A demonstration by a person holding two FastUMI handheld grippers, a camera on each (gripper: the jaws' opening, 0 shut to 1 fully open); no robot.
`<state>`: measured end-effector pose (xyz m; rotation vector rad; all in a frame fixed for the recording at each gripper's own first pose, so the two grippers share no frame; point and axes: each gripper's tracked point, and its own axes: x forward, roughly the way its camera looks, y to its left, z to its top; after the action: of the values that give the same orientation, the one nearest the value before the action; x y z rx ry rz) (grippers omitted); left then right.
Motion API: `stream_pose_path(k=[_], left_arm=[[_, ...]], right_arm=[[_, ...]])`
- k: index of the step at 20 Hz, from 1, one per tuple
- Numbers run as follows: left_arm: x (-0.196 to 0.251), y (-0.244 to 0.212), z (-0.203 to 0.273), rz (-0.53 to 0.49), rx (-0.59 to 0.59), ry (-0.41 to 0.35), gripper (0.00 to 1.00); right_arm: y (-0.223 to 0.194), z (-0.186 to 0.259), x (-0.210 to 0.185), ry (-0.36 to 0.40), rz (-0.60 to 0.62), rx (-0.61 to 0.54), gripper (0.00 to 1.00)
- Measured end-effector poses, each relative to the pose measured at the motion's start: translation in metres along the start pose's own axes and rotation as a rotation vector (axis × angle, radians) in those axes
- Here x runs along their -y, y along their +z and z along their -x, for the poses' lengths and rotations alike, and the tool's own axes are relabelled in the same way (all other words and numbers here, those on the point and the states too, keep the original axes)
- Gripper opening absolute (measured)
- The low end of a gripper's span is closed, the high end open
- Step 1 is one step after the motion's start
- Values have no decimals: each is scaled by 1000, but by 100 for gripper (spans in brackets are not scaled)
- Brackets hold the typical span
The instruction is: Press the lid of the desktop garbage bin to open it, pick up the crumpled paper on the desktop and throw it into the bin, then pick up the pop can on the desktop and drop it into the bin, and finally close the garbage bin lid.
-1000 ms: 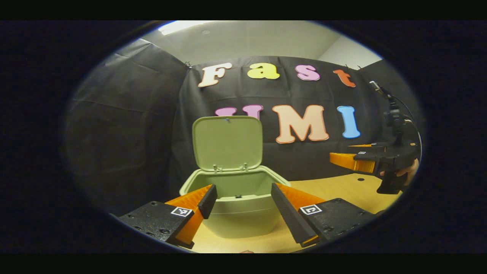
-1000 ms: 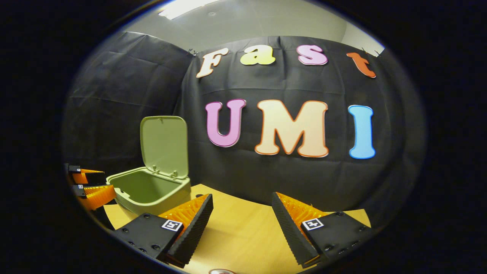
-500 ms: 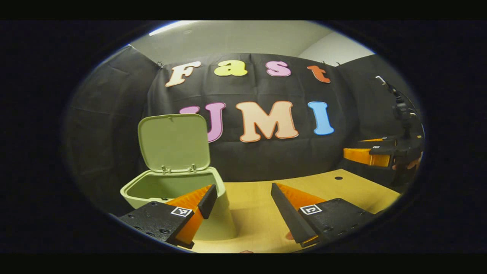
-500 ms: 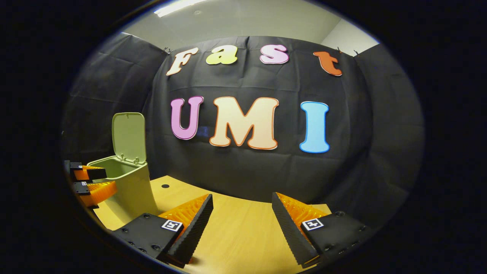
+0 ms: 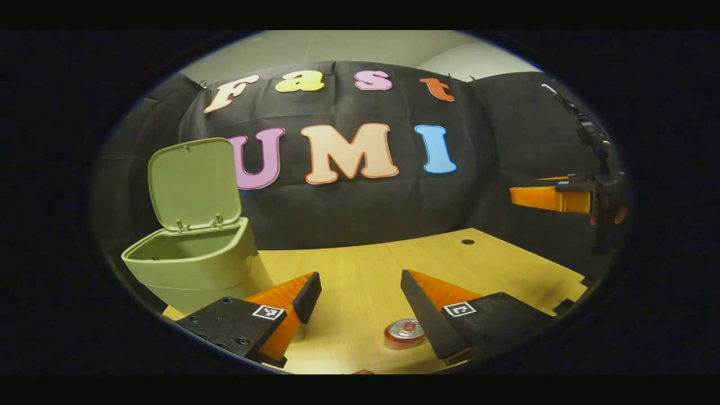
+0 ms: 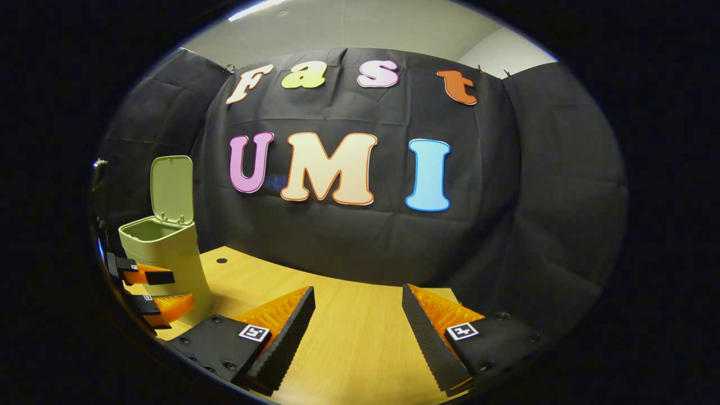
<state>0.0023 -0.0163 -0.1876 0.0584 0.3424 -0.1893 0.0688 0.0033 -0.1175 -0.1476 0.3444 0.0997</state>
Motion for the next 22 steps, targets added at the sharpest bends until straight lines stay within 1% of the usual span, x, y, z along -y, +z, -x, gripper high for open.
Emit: stream_pose_path(k=[1,3,8,12,13,14,15,20,21,22], left_arm=[[5,-7,-3,-2,-12,-6,88],[16,-30,-8,-3,-59,-21,87],[38,-82,-15,19,-173,-59,88],[47,-117,-18,36,-249,-66,88],[50,-123,-20,42,-264,-67,88],[51,-127,-22,42,-273,-67,88],[53,-132,-24,40,-283,-67,88],[60,-160,-27,40,-364,-74,88],[61,-166,-26,49,-380,-80,87],[61,-164,-26,56,-371,-87,82]], right_arm=[[-3,4,5,-10,-3,-4,98],[-12,10,15,-30,-7,-15,98],[-50,28,39,-73,-3,-97,98],[-74,46,58,-108,-1,-148,98],[-78,50,59,-114,-7,-158,98],[-82,54,62,-120,-12,-166,100],[-86,57,64,-127,-13,-171,98],[-96,68,69,-140,5,-192,98],[-96,68,68,-140,4,-194,98],[-96,68,67,-137,3,-194,98]])
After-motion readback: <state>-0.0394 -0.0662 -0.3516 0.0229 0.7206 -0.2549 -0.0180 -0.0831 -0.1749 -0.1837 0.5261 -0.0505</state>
